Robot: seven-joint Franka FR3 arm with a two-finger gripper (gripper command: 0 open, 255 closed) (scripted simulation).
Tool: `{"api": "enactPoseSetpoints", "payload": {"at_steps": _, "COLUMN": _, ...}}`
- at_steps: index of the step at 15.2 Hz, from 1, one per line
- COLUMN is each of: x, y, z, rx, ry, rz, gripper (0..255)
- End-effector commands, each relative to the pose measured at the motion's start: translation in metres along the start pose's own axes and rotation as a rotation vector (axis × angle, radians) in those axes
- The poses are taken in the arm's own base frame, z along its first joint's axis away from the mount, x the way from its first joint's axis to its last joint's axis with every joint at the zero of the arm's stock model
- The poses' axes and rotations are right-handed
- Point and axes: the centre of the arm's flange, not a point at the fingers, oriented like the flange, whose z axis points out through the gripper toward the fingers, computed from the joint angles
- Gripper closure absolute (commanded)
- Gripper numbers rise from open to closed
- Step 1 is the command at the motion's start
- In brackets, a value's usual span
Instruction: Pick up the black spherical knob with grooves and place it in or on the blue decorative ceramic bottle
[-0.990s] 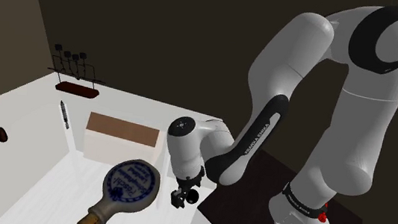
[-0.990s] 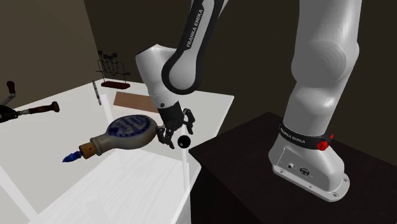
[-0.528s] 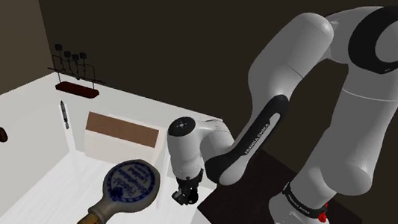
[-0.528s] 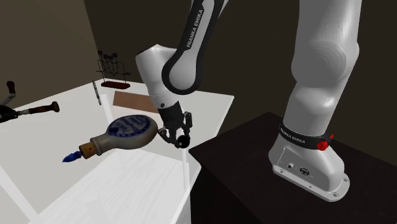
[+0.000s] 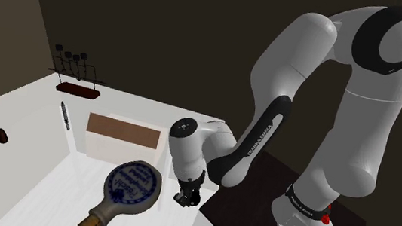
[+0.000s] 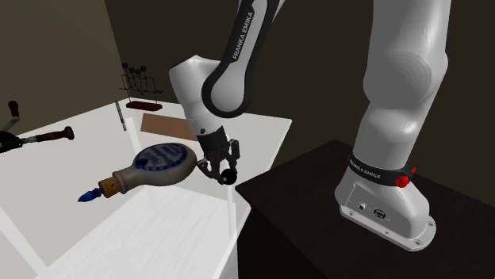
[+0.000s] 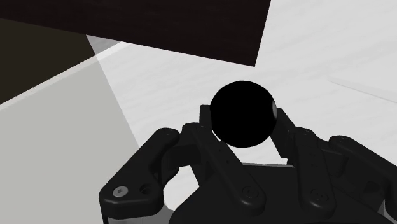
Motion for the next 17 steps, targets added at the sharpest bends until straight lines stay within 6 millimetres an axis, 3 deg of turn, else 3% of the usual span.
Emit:
{"api": "enactPoseSetpoints", "payload": {"at_steps": 1, "x": -0.001, "y": 0.001, "z": -0.005, "rx": 0.000, "ry": 0.000, "rz": 0.000, "gripper": 255}}
{"api": "enactPoseSetpoints", "payload": {"at_steps": 17, "x": -0.015, "y": 0.018, "z": -0.087, "rx": 0.000, "ry": 0.000, "rz": 0.000, "gripper": 255}}
